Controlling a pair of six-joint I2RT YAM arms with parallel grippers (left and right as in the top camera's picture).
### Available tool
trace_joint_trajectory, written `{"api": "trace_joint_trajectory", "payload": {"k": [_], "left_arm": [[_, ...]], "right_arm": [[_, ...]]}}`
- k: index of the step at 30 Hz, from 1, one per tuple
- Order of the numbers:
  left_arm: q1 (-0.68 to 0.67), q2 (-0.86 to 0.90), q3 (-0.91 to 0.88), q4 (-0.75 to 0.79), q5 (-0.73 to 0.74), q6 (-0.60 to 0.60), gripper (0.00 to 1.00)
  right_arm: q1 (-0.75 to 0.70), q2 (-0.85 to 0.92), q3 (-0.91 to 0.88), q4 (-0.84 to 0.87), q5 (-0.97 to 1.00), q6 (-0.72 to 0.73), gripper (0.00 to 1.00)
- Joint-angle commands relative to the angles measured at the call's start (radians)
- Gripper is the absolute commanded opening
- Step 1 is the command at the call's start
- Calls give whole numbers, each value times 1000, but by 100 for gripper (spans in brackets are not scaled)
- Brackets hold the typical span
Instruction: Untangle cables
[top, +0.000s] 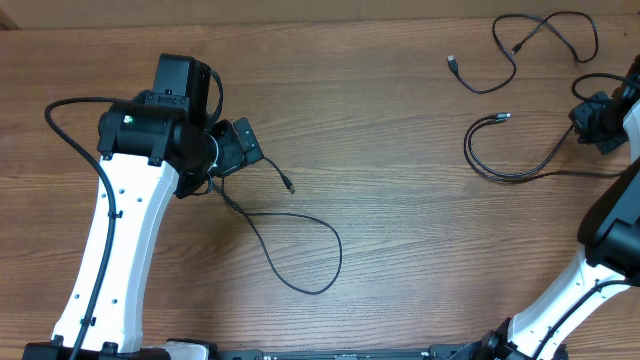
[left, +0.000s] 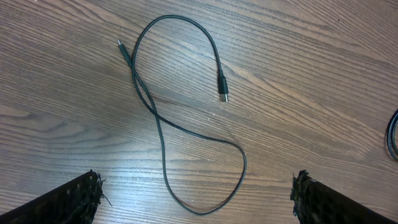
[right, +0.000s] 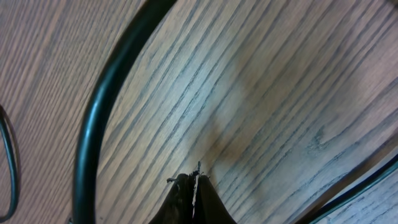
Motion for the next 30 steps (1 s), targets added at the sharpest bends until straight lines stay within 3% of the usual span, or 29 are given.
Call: {"api": "trace_joint_trajectory", "payload": {"k": [1,6,20,30], "left_arm": [[-7,3,7,1,-6,-13,100],[-7,3,7,1,-6,-13,99],[-7,3,7,1,-6,-13,100],[-7,3,7,1,-6,-13,99]], "right_arm": [[-16,-8,18,-19,-2,-3,4],[-41,-13,139,-125,-2,-3,4],[-85,-23,695,-602,-38,46,4],[-85,-54,731,-794,-381,72,4]]}}
